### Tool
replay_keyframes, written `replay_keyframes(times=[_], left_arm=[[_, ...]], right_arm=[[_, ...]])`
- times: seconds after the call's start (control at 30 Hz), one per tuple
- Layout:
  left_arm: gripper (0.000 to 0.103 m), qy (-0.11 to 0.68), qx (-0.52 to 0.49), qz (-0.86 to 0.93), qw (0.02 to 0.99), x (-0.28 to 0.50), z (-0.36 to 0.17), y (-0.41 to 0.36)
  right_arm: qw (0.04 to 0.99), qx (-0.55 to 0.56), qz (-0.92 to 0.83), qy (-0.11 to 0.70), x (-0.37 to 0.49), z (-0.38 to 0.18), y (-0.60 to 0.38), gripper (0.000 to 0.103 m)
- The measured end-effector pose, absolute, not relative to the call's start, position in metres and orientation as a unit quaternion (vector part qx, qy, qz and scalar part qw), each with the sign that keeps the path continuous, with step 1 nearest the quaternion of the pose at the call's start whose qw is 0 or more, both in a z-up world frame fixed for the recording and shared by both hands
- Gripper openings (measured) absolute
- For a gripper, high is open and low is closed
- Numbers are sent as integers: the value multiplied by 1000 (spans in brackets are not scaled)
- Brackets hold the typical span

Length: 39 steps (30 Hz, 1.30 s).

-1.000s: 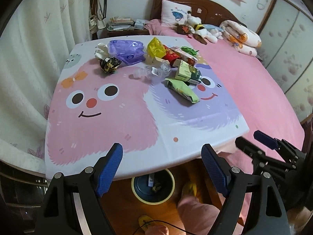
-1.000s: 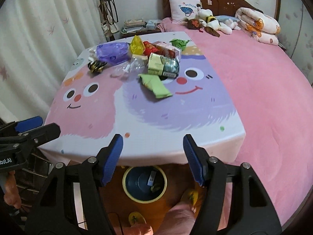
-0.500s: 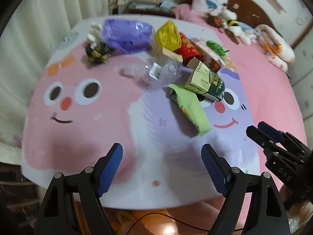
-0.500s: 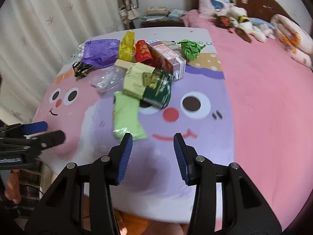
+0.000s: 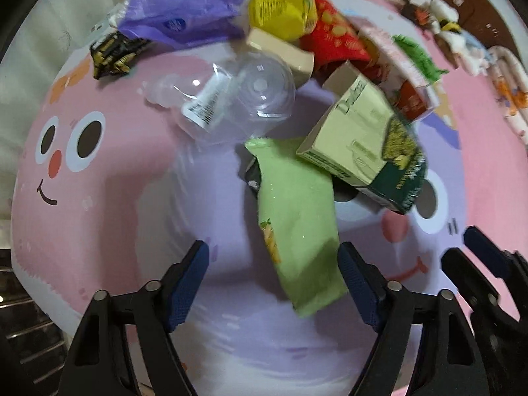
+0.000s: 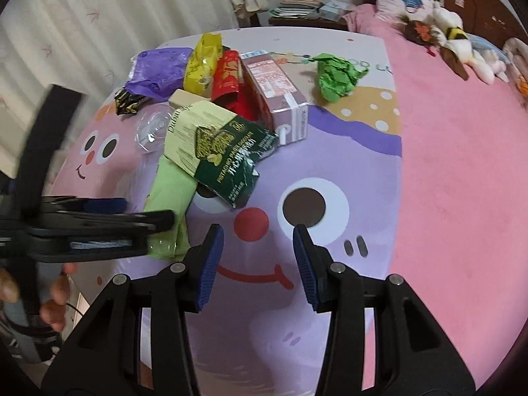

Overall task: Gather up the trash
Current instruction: 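Grasp the Dubai Style pistachio box with the right tool while the left tool grasps the green packet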

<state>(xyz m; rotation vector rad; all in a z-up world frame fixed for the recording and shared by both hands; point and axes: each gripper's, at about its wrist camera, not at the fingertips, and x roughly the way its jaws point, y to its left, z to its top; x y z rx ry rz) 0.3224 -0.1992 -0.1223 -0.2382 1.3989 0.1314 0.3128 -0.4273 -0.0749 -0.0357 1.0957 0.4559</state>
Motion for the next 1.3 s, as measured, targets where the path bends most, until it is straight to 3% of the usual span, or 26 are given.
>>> replay_keyframes(times=[0.23, 0.3, 0.4, 0.5, 0.57, 0.73, 1.07, 1.3], left_arm=[[69, 649, -96, 85, 750, 345, -140, -219], [46, 643, -75, 86, 757, 350, -140, -226], [22, 639, -79, 78, 762, 356, -140, -229], [10, 638, -107, 76, 759, 355, -141, -223], [9, 633, -115, 84, 761, 354, -140, -220], [8, 622, -125, 98, 766, 351, -133, -216], [8, 615, -155, 144, 759, 332, -129, -205], [8, 614, -170, 171, 752, 338, -136, -191]], right_arm=[[826, -39, 260, 499, 321, -71, -410, 41], [827, -51, 269, 491, 324, -69, -404, 41], [826, -62, 281, 484, 331, -68, -396, 41], [824, -77, 289, 482, 340, -69, -385, 43], [826, -97, 293, 471, 343, -68, -377, 58], [814, -174, 325, 450, 344, -76, -343, 70], [772, -322, 345, 426, 354, -108, -295, 75], [737, -366, 359, 440, 379, -121, -267, 76]])
